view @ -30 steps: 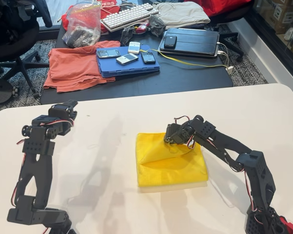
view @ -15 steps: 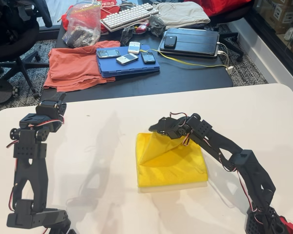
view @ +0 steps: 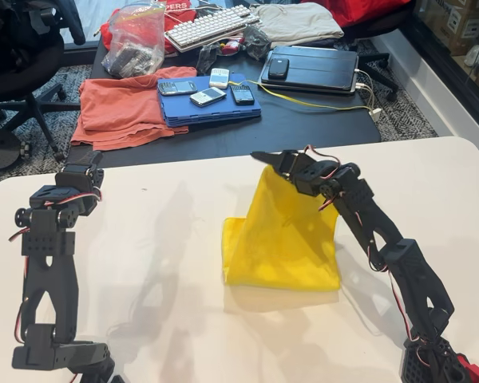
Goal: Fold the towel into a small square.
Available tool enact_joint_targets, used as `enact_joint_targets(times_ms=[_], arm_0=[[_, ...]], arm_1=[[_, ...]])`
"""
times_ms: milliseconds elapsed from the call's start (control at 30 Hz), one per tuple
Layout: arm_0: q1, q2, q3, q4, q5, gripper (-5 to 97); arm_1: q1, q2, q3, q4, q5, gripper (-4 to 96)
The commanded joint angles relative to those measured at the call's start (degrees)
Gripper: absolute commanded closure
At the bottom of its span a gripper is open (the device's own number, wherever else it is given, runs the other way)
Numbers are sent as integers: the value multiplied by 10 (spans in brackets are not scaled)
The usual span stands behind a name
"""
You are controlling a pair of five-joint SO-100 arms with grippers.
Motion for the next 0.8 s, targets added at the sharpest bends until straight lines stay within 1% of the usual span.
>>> enact_joint_targets(times_ms=[0,167,200,400,600,667,733,767], arm_0=[[-18,-4,-14,15,2,646],[-44,-42,-13,61,8,646],[-47,-51,-11,72,21,646],[-41,-101,-16,99,134,647],[-51,-106,-17,104,209,647],[-63,-106,-17,95,220,647],[-72,-106,-17,97,207,648],[-76,-108,-10,105,192,648]], arm_1=[[-1,-4,-15,-4,1,778],[-6,-14,-15,-4,1,778],[-9,-13,-13,-4,1,778],[-22,-12,-18,-4,1,778],[-55,-13,-18,-4,1,778],[-54,-13,-18,-4,1,778],[-54,-12,-18,-4,1,778],[-56,-12,-18,-4,1,778]])
